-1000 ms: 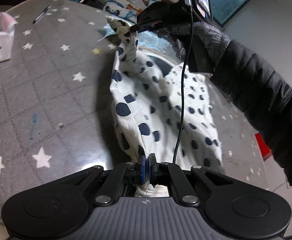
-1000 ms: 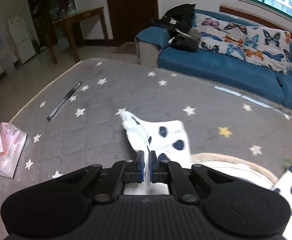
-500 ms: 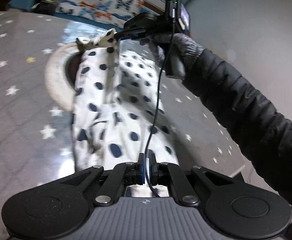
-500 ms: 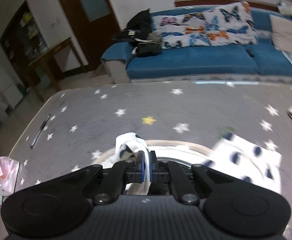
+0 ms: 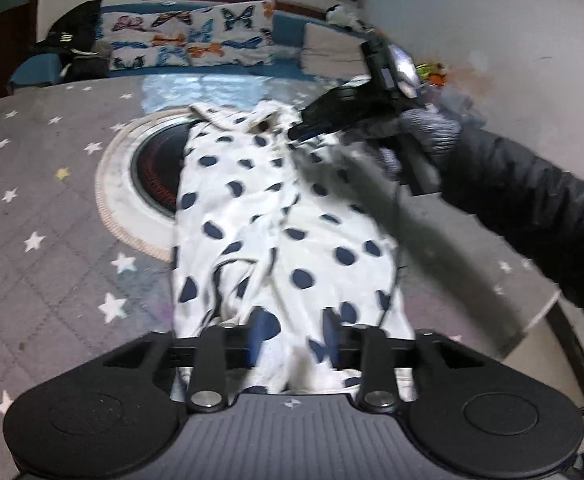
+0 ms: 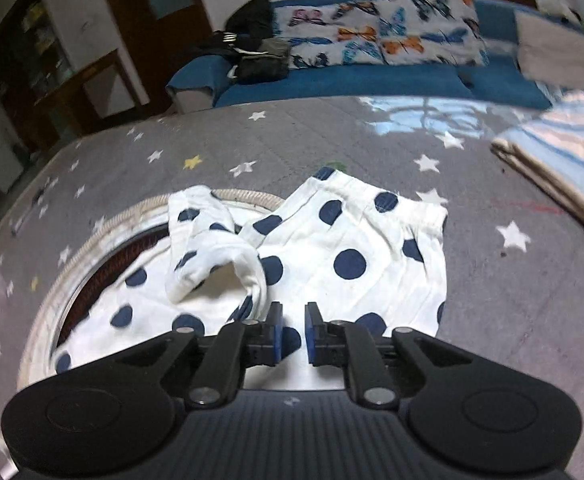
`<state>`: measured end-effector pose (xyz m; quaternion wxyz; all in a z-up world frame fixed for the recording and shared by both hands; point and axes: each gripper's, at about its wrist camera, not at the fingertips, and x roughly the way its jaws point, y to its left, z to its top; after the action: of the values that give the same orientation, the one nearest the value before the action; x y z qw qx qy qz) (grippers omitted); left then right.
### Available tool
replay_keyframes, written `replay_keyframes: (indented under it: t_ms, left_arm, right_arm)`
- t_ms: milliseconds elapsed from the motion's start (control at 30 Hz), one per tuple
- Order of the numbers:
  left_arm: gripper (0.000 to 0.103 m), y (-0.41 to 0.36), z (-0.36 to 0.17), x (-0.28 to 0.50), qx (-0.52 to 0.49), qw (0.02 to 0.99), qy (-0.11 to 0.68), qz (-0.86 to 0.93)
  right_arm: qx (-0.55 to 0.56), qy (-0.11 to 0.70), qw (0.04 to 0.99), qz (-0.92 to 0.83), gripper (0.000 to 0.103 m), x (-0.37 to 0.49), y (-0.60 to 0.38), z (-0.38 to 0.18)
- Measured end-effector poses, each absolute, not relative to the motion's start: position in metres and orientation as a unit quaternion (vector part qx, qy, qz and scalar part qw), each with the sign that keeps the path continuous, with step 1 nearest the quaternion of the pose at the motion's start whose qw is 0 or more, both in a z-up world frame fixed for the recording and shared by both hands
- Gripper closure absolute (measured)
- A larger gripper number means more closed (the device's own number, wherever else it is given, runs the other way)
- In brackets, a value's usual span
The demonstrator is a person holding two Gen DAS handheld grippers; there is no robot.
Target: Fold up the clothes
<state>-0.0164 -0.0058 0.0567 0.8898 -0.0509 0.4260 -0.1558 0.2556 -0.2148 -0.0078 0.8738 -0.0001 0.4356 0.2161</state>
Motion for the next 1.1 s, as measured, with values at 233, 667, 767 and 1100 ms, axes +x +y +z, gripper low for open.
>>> replay_keyframes:
  t_ms: [233, 667, 767, 1100]
  left_arm:
    - [0.065, -0.018, 0.04, -0.008, -0.022, 0.887, 0.44, -0.139]
    - [0.065, -0.008, 0.051, -0.024, -0.02, 0.896, 0.431, -0.107]
    - [0.059, -0.006, 0.056, -0.028, -0.022, 0.899, 0.424, -0.107]
    - [0.053, 0.002, 0.051, -0.03, -0.021, 0.899, 0.43, -0.084]
  right_arm:
    - [-0.076, 0.396, 0.883, 0.241, 0.066, 0.244, -0.197, -0.002]
    - [-0.128, 0.364, 0.881, 0.274, 0.06, 0.243, -0.178, 0.008]
    - [-0.136, 0.361, 0.881, 0.274, 0.06, 0.244, -0.175, 0.006]
    - [-0.167, 0.363, 0.878, 0.266, 0.081, 0.252, -0.158, -0.005]
